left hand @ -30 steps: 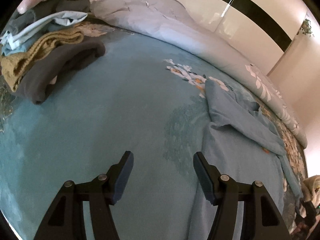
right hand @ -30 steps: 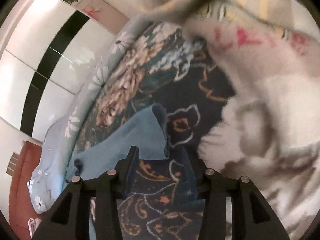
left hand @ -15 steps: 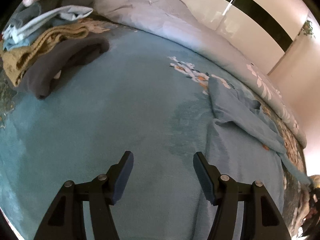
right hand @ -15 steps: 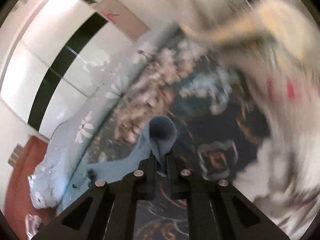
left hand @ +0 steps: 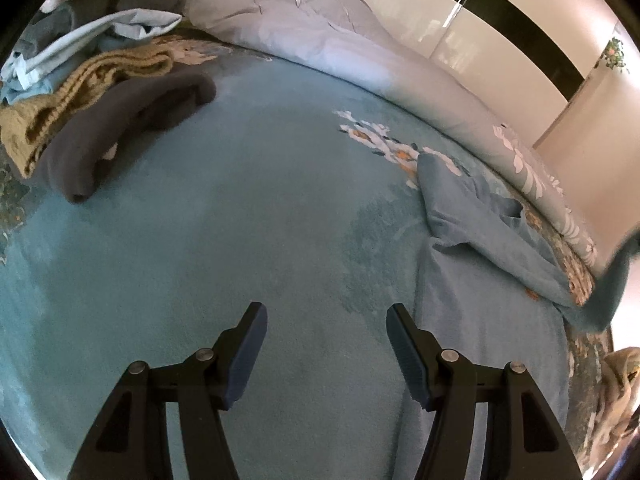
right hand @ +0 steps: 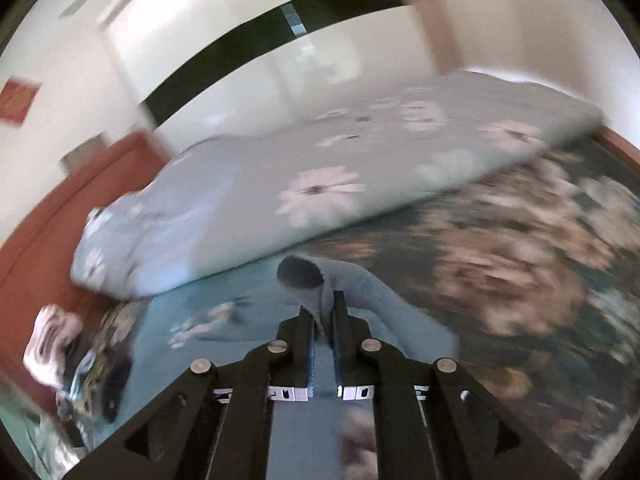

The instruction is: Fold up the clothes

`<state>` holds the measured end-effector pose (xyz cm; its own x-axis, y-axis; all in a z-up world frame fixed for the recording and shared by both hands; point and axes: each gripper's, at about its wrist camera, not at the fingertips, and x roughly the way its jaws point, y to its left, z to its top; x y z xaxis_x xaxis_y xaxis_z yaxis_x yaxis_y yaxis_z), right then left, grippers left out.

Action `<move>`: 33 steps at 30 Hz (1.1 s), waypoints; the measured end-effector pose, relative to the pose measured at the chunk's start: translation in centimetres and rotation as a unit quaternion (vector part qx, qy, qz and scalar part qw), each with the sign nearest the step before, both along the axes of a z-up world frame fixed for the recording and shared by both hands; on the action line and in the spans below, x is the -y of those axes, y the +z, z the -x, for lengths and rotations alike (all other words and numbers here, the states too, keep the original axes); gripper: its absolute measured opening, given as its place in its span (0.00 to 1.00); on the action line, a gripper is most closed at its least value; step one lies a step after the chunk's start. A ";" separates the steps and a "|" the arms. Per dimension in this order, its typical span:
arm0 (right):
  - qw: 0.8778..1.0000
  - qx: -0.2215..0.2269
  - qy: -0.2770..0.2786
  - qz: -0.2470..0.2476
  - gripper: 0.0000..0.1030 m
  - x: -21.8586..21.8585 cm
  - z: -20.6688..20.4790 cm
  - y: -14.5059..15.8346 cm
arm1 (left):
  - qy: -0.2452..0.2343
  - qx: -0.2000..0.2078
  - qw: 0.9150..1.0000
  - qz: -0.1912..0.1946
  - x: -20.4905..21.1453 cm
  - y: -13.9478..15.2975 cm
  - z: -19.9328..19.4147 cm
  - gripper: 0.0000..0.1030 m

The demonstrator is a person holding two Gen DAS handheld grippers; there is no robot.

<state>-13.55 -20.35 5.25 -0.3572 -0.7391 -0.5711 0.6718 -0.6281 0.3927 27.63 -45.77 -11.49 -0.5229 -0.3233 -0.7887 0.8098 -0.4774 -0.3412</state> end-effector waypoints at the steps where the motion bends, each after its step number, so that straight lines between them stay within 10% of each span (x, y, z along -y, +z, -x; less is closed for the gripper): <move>1: 1.000 -0.002 0.018 0.003 0.07 2.2 -0.8 0.2 | 0.000 0.001 1.000 0.002 0.1 0.0 -0.1 0.64; 6: 0.994 0.009 0.101 0.028 0.07 11.9 -5.3 -1.0 | 0.008 0.001 1.000 0.004 0.7 0.1 -1.0 0.64; 12: 0.984 0.040 0.163 -0.051 0.07 20.2 -11.0 -8.0 | 0.017 0.008 1.000 0.001 1.5 -0.4 -2.0 0.64; 20: 0.968 0.085 0.214 -0.098 0.19 22.1 -14.0 -14.1 | 0.012 0.015 1.000 -0.005 1.5 -0.8 -1.5 0.64; 23: 0.962 0.099 0.249 -0.053 0.47 20.3 -13.8 -12.9 | 0.000 0.012 1.000 -0.003 1.5 -0.5 -0.2 0.64; 33: 0.996 0.062 0.053 -0.039 0.48 7.3 -3.0 -10.1 | -0.063 -0.014 0.998 0.018 3.8 3.3 9.2 0.65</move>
